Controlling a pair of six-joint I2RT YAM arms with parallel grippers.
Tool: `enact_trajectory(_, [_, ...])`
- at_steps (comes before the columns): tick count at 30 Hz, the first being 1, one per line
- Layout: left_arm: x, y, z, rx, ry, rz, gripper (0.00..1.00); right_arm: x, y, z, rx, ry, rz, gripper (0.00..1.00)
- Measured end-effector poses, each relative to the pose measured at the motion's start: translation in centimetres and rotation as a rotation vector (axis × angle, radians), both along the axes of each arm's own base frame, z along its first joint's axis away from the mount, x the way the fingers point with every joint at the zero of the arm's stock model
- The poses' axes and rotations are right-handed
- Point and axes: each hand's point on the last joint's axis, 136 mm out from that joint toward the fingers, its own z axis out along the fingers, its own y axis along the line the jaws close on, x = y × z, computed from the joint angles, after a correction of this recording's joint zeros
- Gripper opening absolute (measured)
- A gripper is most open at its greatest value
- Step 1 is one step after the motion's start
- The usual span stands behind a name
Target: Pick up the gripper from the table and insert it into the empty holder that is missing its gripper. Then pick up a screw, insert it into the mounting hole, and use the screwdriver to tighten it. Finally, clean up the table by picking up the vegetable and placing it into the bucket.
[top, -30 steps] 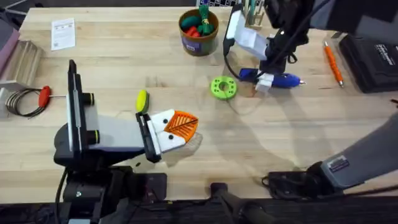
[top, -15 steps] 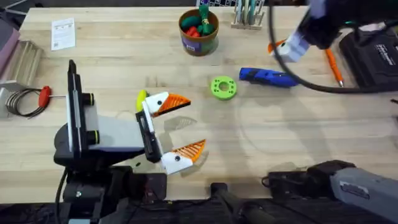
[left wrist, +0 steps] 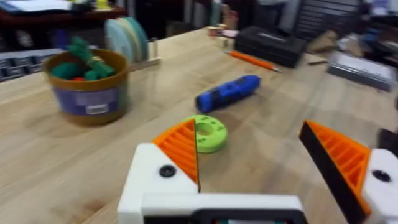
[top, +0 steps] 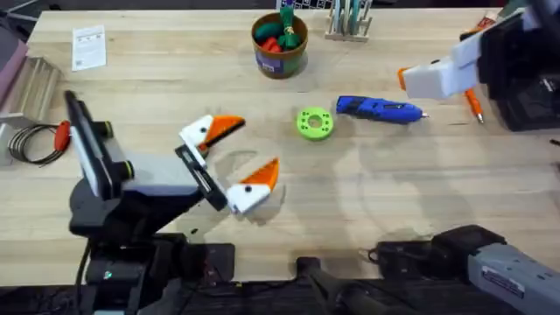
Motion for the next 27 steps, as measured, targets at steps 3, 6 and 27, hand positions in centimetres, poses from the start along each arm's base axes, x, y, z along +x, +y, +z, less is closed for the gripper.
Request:
enact_trajectory(3, [0.9, 1.2, 1.6, 0.013, -0.005, 0.104, 0.986, -0.9, 0.1, -0.2, 0.055, -0.001, -0.029, 0.991])
enact_trajectory(6, [1.4, 2.4, 4.3, 0.047, -0.018, 0.198, 0.986, -1.9, 0.1, -1.4, 0.105, -0.016, -0.062, 0.991])
enact_trajectory(27, [3.5, 11.1, 8.6, 0.514, 0.586, 0.614, 0.985, -5.8, -0.6, -7.0, 0.307, -0.061, -0.212, 0.991])
